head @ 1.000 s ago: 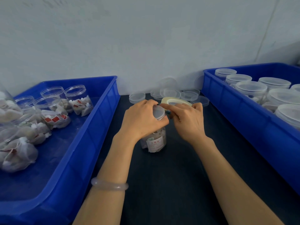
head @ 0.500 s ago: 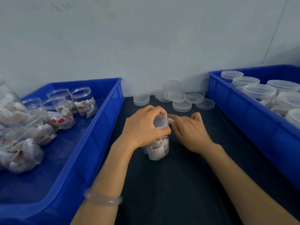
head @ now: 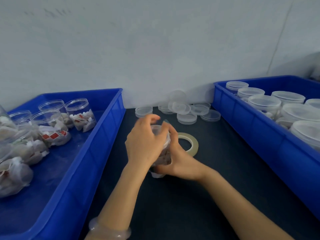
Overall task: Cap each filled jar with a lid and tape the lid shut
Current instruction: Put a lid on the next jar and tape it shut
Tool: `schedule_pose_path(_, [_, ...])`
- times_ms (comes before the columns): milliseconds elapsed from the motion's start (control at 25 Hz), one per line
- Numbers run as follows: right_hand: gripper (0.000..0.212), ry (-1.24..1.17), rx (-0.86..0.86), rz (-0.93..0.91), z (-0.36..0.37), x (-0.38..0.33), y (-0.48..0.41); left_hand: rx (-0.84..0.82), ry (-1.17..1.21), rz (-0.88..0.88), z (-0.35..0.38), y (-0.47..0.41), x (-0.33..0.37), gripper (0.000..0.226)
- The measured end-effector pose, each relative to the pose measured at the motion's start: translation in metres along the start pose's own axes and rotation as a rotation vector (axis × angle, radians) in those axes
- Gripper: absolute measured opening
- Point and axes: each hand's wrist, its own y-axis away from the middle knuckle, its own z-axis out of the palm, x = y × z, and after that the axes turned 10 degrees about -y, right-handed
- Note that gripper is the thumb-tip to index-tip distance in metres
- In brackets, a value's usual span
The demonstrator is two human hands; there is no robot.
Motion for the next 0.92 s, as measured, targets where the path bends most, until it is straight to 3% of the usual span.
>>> schedule_pose_path(40, [0.11, 0.0, 0.084, -0.025, 0.007, 0.001, -0.001, 0.072, 0.136, -0.028, 0.003, 0.004, -0.002, 0.023])
schedule_pose_path(120, [0.097, 0.081, 0.262, -0.082, 0.013, 0.001, -0.002, 0.15, 0.523, -0.134, 0.009, 0.011, -0.009, 0.016])
schedule_pose_path(240, [0.079, 0.081, 0.372, -0.116, 0.004, -0.009, -0.003, -0.001, 0.948, -0.334, 0.015, 0.012, -0.022, 0.024])
schedule_pose_path(400, [0.048, -0.2, 0.742, -0.344, -0.059, -0.044, 0.0, -0.266, 0.748, -0.304, 0.025, 0.012, -0.032, 0.019])
schedule_pose_path(440, [0.05, -0.26, 0.89, -0.376, -0.081, -0.054, 0.004, -0.32, 0.727, -0.291, 0.029, 0.014, -0.032, 0.018])
schedule_pose_path(520, [0.075, -0.369, 1.191, -0.424, -0.125, -0.075, 0.018, -0.42, 0.704, -0.252, 0.034, 0.018, -0.03, 0.017])
schedule_pose_path(600, [0.081, -0.356, 1.401, -0.499, -0.167, -0.085, 0.036, -0.512, 0.648, -0.187, 0.037, 0.02, -0.029, 0.019])
schedule_pose_path(760, [0.097, -0.13, 1.521, -0.242, -0.204, -0.092, 0.061, -0.586, 0.483, -0.06, 0.043, 0.021, -0.031, 0.024])
schedule_pose_path(920, [0.094, 0.114, 1.502, -0.128, -0.194, -0.077, 0.06, -0.595, 0.415, 0.09, 0.046, 0.027, -0.03, 0.027])
